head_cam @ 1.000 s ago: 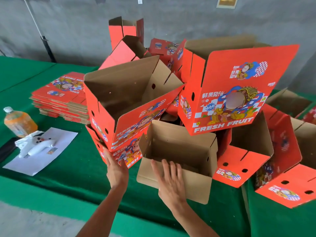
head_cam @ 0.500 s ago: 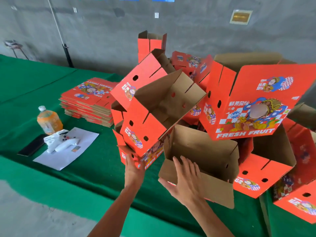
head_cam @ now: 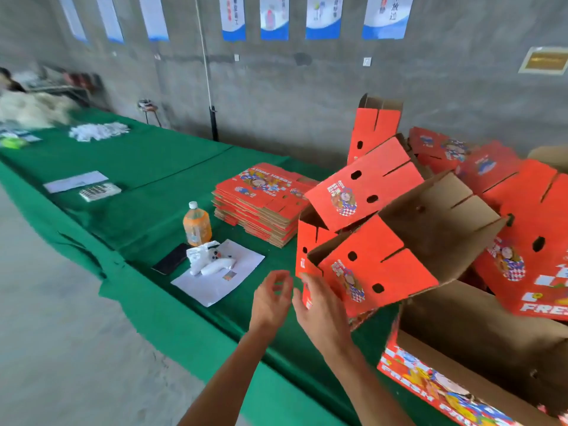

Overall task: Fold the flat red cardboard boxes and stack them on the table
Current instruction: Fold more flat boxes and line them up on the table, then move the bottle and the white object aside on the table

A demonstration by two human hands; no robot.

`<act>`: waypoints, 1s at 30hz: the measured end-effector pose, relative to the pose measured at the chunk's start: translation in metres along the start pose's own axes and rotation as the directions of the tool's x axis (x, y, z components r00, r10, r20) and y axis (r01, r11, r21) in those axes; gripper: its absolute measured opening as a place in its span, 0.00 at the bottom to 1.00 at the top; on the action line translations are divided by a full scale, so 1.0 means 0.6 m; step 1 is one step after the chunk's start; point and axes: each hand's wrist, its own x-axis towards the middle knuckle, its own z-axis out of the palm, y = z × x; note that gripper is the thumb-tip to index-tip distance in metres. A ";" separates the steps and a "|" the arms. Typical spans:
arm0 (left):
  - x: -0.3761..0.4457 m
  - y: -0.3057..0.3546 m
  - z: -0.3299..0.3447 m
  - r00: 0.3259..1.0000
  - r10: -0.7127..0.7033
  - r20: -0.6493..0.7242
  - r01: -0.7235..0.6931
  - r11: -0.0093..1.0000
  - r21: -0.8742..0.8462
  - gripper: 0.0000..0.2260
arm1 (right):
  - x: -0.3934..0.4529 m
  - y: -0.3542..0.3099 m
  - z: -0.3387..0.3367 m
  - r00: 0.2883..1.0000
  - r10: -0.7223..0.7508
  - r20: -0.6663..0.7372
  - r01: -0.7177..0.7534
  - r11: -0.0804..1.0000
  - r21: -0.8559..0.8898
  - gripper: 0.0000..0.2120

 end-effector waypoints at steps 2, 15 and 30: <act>0.047 -0.012 -0.035 1.000 0.002 -0.011 -0.002 1.000 -0.006 0.04 | 0.038 -0.001 0.045 1.000 0.017 0.010 -0.017 0.999 0.027 0.20; 0.313 -0.227 -0.201 0.958 -0.233 -0.164 0.253 0.962 0.107 0.26 | 0.198 0.020 0.381 0.738 0.508 0.446 -0.631 0.753 0.186 0.34; 0.660 -0.400 -0.352 0.930 -0.337 -0.147 0.363 0.907 0.216 0.55 | 0.350 -0.047 0.710 0.454 0.675 0.582 -0.697 0.676 -0.239 0.47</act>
